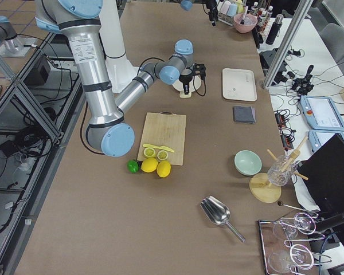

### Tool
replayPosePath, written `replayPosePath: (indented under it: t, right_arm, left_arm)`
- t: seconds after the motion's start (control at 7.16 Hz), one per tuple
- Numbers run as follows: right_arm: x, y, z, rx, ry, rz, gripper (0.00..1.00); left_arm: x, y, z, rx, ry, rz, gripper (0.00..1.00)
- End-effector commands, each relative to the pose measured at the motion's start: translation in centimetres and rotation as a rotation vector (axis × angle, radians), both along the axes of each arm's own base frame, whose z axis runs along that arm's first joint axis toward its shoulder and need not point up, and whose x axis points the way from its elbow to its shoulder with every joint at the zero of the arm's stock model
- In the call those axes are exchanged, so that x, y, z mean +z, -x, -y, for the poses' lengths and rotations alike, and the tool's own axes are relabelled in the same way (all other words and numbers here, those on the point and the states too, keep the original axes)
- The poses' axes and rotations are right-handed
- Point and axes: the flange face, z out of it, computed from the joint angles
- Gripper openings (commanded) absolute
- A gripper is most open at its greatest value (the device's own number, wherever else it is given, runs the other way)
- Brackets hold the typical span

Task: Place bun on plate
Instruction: 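Carry the bun with the right gripper over the white plate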

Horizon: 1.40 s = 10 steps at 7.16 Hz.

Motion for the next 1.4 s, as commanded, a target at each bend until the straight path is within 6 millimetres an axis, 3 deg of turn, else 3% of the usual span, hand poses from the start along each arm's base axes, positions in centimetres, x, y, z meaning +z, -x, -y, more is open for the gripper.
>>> replayPosePath:
  t: [0.0,0.14,0.28,0.56,0.98,1.12,1.26]
  right_arm:
    - [-5.8,5.0,0.7,-0.016,-0.053,0.054,0.00]
    - [-8.3,8.1,0.9,-0.034,-0.067,0.069,0.00]
    - [-8.9,10.4,0.0,-0.044,-0.078,0.060,0.00]
    - [-7.5,15.3,-0.9,-0.049,-0.111,0.011,0.00]
    - [-7.2,18.9,-2.2,-0.070,-0.136,0.009,0.00]
    - [-7.0,19.9,-2.3,-0.068,-0.141,-0.005,0.11]
    - [-7.2,20.8,-2.9,-0.071,-0.157,0.012,0.50]
  left_arm:
    - [0.1,-0.5,-0.1,0.008,0.001,0.000,0.98]
    - [-0.2,-0.6,0.0,0.009,-0.001,-0.001,0.98]
    - [-0.2,-0.6,0.0,0.009,-0.003,-0.002,0.98]
    - [0.2,-0.7,-0.1,0.011,0.001,0.003,0.98]
    - [0.3,-0.7,-0.2,0.012,0.001,0.002,0.98]
    - [0.6,-0.8,-0.1,0.012,0.008,0.006,0.98]
    - [0.7,-0.7,-0.2,0.012,0.008,0.006,0.98]
